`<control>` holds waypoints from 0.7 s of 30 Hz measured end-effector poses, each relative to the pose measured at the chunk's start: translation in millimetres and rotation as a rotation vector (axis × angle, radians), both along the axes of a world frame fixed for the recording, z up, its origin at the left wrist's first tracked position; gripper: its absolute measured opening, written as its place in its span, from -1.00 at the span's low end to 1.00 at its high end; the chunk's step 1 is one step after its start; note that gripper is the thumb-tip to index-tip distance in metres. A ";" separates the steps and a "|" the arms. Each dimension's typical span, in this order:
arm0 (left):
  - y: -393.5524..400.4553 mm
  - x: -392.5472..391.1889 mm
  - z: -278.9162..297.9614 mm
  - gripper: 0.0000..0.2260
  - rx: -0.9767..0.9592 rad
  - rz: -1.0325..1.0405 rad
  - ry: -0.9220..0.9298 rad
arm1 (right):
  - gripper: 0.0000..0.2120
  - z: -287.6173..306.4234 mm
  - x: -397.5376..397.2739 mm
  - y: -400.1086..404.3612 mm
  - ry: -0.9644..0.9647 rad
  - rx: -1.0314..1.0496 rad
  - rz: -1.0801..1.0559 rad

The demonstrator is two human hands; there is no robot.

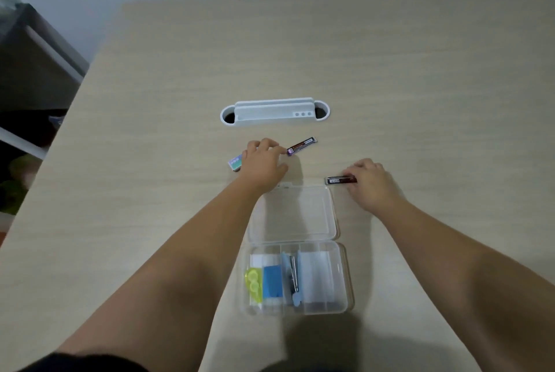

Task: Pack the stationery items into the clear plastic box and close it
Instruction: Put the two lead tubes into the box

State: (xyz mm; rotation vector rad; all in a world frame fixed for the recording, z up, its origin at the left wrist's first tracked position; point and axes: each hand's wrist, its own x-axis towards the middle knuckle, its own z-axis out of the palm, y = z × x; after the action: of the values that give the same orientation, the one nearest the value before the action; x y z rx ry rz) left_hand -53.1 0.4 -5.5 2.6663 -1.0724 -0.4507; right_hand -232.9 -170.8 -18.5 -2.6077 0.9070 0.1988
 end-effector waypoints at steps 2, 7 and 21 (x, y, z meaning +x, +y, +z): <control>-17.7 4.4 -5.9 -0.64 -0.011 0.002 -0.007 | -0.71 -2.3 2.9 -5.0 -0.017 -0.004 -0.001; -48.3 12.1 -19.9 -0.64 -0.012 0.037 0.012 | -0.85 -4.6 6.9 -11.8 -0.108 0.114 -0.048; -25.9 -4.5 6.8 -0.77 -0.485 0.477 0.433 | -0.72 17.7 -13.0 7.2 -0.747 0.849 -0.599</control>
State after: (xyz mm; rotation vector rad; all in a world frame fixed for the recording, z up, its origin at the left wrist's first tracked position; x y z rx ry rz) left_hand -57.6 -25.5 1.2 2.1477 -0.3417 -0.5483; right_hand -245.9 -163.6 -0.8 -1.3730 0.9645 -0.4332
